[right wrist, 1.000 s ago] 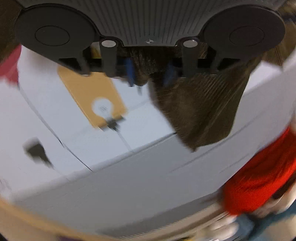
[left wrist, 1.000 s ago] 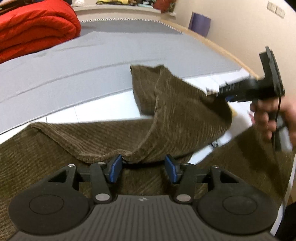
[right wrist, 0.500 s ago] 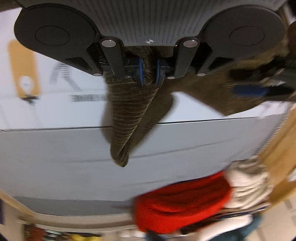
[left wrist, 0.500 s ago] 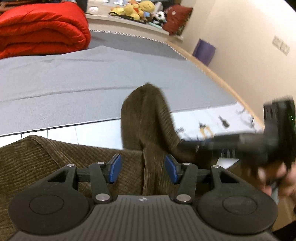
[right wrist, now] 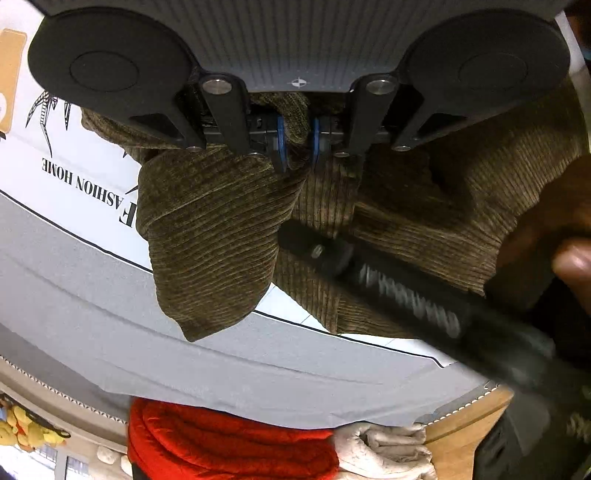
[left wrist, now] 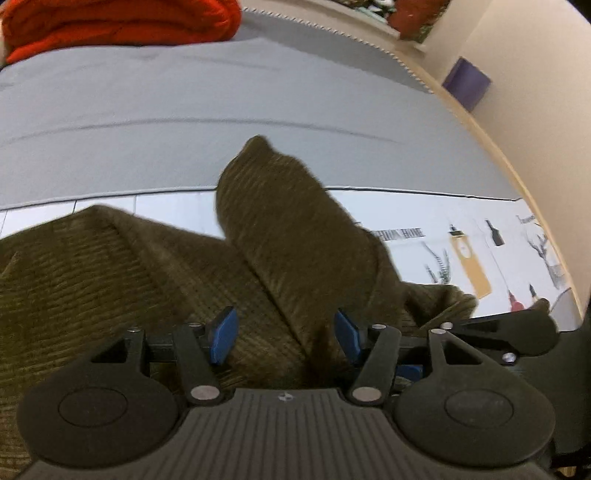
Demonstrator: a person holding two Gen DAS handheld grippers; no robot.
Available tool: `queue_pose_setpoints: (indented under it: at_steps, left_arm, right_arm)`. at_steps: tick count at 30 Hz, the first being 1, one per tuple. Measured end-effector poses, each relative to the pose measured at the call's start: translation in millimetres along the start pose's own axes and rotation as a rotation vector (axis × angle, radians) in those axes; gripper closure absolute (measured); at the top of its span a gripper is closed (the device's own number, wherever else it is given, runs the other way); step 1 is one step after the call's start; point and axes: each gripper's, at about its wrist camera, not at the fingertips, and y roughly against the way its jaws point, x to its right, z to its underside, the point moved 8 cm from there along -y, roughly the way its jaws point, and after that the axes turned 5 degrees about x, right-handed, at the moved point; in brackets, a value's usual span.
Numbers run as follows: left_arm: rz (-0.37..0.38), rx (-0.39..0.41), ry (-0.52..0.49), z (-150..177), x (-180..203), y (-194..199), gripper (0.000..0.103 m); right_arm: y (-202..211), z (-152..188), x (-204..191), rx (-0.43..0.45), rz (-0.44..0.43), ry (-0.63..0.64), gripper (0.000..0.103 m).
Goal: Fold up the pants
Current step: 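Lift the held pant leg with the right gripper and pull it outward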
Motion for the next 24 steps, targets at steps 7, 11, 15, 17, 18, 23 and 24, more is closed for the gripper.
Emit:
queue_pose_setpoints:
  at_steps: [7,11,15,17,18,23,24]
  left_arm:
    - [0.033,0.002,0.102,-4,-11,-3,0.04]
    - [0.03,-0.014,0.091,-1,-9,-10,0.045]
    - [0.021,-0.029,0.084,7,-12,-20,0.058]
    - [0.011,-0.043,0.089,10,-15,-22,0.058]
    - [0.008,-0.047,0.087,10,-15,-22,0.058]
    - [0.017,-0.048,0.085,9,-17,-19,0.057]
    - [0.018,-0.049,0.082,10,-17,-18,0.057]
  right_arm:
    - [-2,2,2,-0.009,-0.006,0.01,0.088]
    - [-3,2,3,-0.006,-0.021,-0.002,0.088]
    - [-3,1,6,-0.011,-0.035,-0.016,0.087]
    - [0,-5,17,-0.001,-0.062,-0.11,0.087]
    - [3,-9,26,0.013,-0.073,-0.171,0.087]
    - [29,-23,108,0.164,0.005,-0.59,0.073]
    - [34,-21,126,0.188,0.043,-0.668,0.069]
